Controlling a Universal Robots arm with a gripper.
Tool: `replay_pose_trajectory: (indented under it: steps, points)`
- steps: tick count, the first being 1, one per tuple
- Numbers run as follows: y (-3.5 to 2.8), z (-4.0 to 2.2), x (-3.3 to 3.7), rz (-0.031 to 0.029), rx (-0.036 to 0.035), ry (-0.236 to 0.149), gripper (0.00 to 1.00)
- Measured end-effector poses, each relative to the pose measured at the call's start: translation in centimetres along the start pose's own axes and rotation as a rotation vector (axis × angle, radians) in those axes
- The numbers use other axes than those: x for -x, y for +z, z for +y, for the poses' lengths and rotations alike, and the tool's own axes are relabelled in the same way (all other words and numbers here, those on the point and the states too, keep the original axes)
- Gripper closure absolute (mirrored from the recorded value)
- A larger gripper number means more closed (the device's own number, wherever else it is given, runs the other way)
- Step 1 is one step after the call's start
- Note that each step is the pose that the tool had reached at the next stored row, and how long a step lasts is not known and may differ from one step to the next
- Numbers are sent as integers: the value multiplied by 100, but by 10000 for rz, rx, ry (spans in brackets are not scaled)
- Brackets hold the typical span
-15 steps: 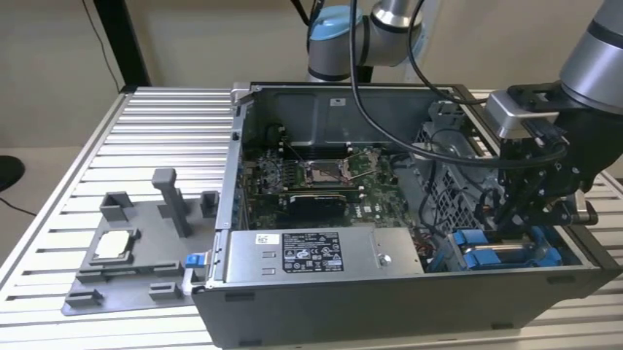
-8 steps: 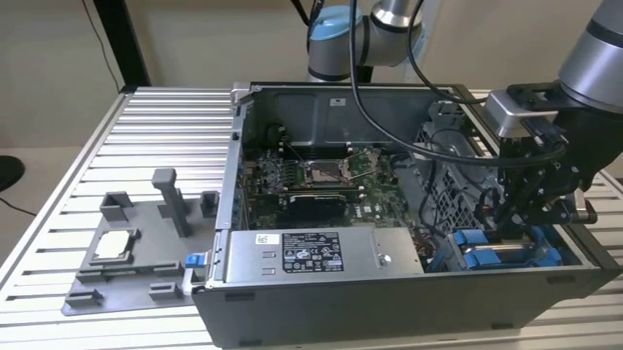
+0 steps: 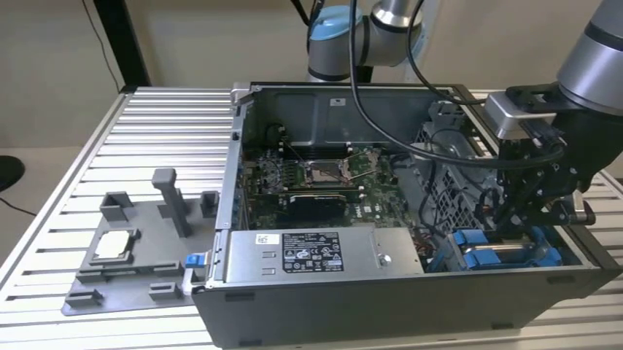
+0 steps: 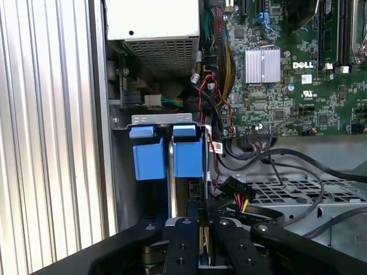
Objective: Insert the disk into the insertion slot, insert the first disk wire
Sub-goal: 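Insert the first disk wire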
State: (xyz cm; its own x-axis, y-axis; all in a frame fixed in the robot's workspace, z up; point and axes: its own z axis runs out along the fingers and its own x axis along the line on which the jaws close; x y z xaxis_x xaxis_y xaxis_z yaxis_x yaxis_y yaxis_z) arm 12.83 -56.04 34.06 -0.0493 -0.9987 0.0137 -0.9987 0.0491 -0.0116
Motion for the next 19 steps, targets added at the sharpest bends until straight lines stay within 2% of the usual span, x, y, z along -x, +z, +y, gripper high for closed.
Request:
replay_pose_trajectory:
  steps: [19]
  points:
    - [97,0,1,1,0,0,100]
